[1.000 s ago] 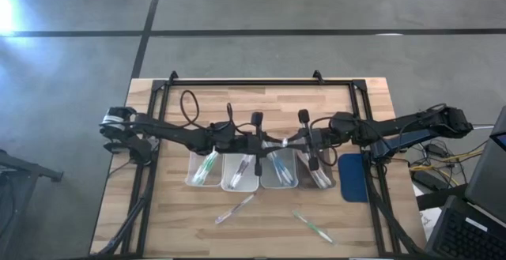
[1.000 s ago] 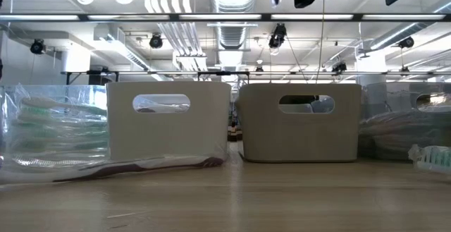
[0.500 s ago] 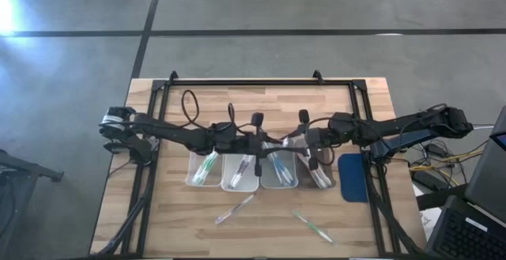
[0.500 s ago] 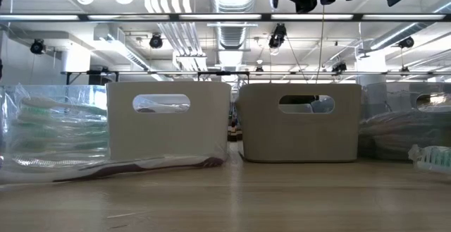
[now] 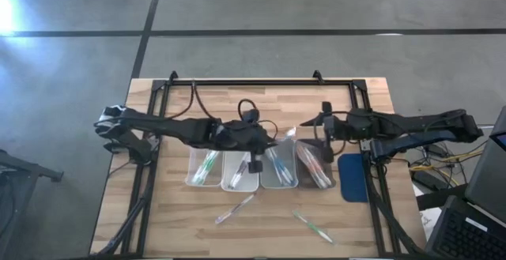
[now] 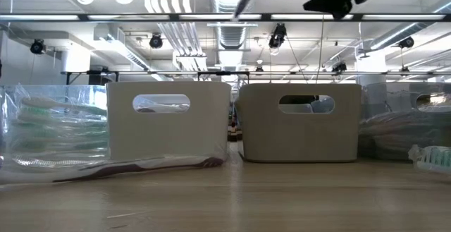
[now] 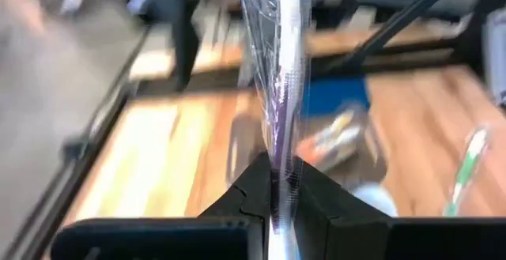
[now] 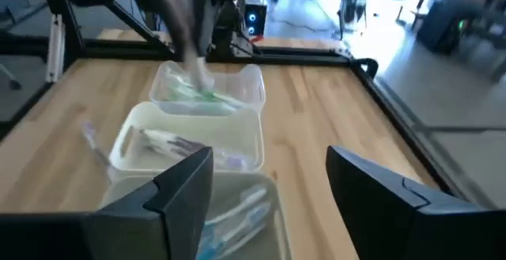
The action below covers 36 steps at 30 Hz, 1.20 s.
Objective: Pick & Place Toothbrushes
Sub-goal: Put the purple toothbrush into the white bin
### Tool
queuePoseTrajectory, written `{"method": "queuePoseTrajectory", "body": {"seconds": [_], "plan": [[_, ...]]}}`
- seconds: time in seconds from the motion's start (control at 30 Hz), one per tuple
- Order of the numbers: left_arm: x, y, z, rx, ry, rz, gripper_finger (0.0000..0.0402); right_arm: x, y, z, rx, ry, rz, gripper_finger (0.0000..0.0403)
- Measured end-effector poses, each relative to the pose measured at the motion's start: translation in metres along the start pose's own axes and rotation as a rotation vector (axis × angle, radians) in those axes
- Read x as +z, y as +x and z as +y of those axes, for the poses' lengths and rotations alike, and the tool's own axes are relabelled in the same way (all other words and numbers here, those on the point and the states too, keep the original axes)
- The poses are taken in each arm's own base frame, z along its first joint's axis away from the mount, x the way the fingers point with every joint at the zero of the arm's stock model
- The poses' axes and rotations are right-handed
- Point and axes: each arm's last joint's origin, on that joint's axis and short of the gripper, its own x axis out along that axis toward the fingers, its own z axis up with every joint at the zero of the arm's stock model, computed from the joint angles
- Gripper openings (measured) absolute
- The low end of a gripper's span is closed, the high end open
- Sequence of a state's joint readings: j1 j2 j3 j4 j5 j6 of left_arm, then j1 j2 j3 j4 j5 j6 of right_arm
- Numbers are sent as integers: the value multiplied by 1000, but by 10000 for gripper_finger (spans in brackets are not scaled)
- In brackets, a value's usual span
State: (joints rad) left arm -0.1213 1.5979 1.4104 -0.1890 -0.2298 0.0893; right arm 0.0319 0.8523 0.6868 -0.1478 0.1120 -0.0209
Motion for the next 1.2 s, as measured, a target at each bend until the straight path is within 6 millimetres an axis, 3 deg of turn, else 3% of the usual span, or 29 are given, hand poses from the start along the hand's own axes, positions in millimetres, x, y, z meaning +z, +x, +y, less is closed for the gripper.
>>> {"method": "queuePoseTrajectory", "body": {"seconds": [0.2, 0.47, 0.67, 0.97, 1.2], "plan": [[11, -28, 0, 146, -194, 267, 31, -15, -14, -2, -40, 40, 30, 244], [4, -48, -18, 234, -494, 409, 33, -36, -13, -4, -128, 35, 74, 215], [-2, -51, -28, 225, -670, 458, 31, -36, -13, -4, -130, 35, 71, 204], [-35, -43, -37, 234, -898, 620, 31, -38, -13, -5, -153, 29, 94, 212], [-60, -34, -41, 260, -939, 665, 31, -38, -13, -6, -156, 20, 92, 226]]}}
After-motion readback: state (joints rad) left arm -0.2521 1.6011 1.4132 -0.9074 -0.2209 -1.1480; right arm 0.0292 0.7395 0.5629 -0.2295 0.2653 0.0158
